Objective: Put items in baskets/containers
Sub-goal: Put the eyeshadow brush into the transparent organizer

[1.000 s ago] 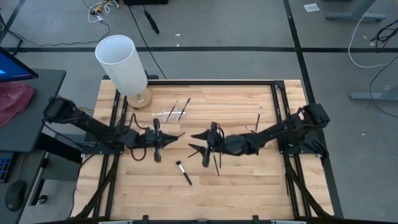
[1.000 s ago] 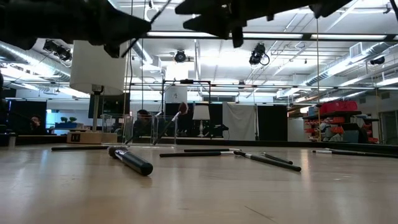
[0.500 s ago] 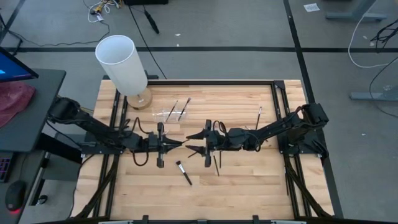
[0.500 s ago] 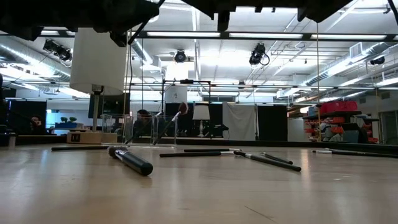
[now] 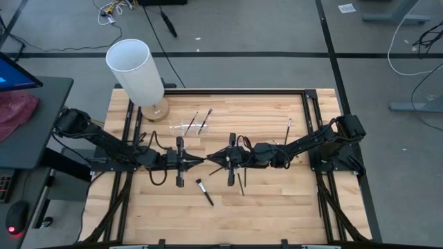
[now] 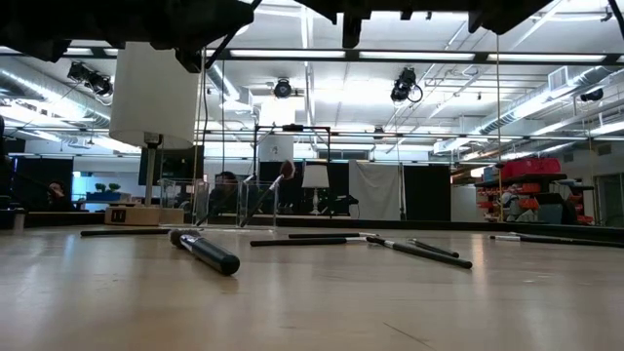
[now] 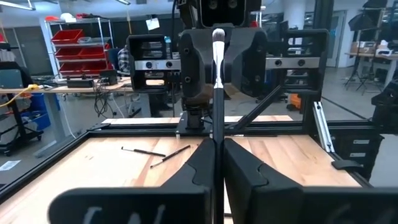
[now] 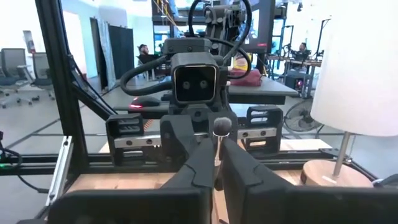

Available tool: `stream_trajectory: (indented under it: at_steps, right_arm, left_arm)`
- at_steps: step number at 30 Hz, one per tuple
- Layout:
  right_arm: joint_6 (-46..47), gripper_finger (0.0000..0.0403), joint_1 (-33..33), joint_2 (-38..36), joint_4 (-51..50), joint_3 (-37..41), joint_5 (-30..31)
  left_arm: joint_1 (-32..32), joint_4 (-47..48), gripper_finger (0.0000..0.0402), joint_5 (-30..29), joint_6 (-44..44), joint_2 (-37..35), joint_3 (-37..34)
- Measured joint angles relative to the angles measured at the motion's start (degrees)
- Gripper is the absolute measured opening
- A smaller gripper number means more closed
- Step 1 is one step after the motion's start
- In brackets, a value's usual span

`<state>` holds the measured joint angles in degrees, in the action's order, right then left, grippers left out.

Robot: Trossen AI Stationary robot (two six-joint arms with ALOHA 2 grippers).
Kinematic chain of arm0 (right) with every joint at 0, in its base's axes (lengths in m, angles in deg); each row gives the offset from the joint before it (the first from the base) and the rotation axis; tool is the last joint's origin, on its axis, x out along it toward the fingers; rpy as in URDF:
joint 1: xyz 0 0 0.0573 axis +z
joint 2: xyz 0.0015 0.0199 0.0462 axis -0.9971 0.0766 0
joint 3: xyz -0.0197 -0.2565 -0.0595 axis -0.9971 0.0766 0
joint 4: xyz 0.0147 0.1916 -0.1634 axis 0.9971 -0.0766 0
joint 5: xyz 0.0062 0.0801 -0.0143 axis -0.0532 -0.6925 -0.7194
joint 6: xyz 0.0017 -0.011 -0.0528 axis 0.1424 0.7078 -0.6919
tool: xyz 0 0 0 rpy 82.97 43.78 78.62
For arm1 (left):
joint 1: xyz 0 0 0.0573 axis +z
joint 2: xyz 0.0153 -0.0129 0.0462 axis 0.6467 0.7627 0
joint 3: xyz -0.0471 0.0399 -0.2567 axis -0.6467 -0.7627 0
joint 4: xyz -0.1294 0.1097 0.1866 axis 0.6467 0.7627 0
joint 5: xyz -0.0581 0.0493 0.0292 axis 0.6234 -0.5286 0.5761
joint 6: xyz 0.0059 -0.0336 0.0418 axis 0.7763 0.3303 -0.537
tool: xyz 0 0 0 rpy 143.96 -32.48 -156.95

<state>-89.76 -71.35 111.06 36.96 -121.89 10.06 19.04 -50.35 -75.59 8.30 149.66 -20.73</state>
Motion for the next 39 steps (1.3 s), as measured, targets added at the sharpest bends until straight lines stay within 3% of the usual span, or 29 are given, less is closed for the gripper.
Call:
stream_trajectory:
  at_steps: [6,10,14,21,32,39]
  right_arm:
    - [2.2,0.0006,0.2,0.0,-3.3,-0.6,2.0]
    - [3.0,0.0003,0.2,0.0,-14.6,-5.3,2.6]
    - [3.0,0.0002,0.2,0.0,-21.8,-8.6,4.4]
    - [4.9,0.0002,0.2,0.0,-26.7,-9.2,6.4]
    - [5.5,0.0003,0.2,0.0,-28.2,-9.2,7.2]
    - [5.4,0.0045,0.2,-0.3,-29.4,-9.2,7.3]
  left_arm:
    - [0.6,3.8,0.0091,-0.8,0.7,0.0,0.0]
    - [1.2,14.1,0.0153,-2.1,0.9,0.0,3.2]
    - [1.2,24.8,0.0175,-4.6,-0.3,0.0,8.6]
    - [1.2,31.8,0.0128,-4.7,-1.0,0.0,13.3]
    - [1.2,32.5,0.0018,-4.7,-0.9,0.0,13.7]
    - [1.1,35.3,0.0014,-4.6,0.7,-0.1,13.9]
